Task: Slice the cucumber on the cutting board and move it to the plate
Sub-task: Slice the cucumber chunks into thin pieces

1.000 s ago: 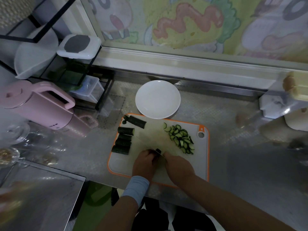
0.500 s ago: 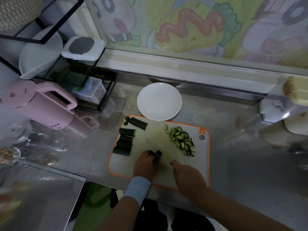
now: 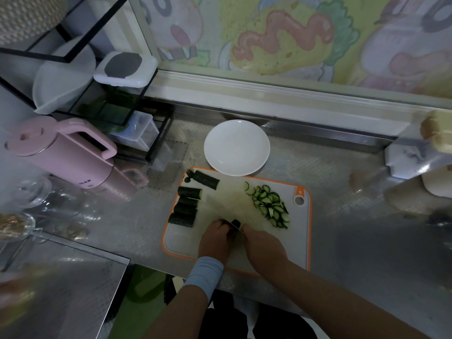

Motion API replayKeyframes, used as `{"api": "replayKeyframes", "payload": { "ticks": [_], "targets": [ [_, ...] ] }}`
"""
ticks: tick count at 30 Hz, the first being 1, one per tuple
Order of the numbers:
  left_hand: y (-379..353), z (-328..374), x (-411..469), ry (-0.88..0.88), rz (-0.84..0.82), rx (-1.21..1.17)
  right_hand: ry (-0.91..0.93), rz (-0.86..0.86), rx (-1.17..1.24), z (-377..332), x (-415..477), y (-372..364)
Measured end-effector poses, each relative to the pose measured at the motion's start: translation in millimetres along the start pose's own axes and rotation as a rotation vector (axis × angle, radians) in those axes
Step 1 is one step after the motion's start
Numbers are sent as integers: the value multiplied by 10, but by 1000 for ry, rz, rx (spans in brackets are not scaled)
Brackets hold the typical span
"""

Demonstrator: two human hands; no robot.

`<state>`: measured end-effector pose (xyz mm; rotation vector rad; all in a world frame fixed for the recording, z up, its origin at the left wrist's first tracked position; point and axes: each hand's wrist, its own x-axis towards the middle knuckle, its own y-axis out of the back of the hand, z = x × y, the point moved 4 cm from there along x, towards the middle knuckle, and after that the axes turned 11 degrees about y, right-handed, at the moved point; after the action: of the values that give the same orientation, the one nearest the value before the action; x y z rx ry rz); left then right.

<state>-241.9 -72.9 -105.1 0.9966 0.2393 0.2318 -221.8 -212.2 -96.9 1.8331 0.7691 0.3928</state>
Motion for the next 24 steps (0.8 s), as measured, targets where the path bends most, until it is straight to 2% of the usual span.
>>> {"api": "replayKeyframes", "payload": {
  "ticks": [13,24],
  "targets": [
    [-7,-18,2,-12,15,-3,-58,-68,95,31,-403,292],
    [-11,0,-49,-25,1,2,-58,-42,134,-60,-62,97]
  ]
}}
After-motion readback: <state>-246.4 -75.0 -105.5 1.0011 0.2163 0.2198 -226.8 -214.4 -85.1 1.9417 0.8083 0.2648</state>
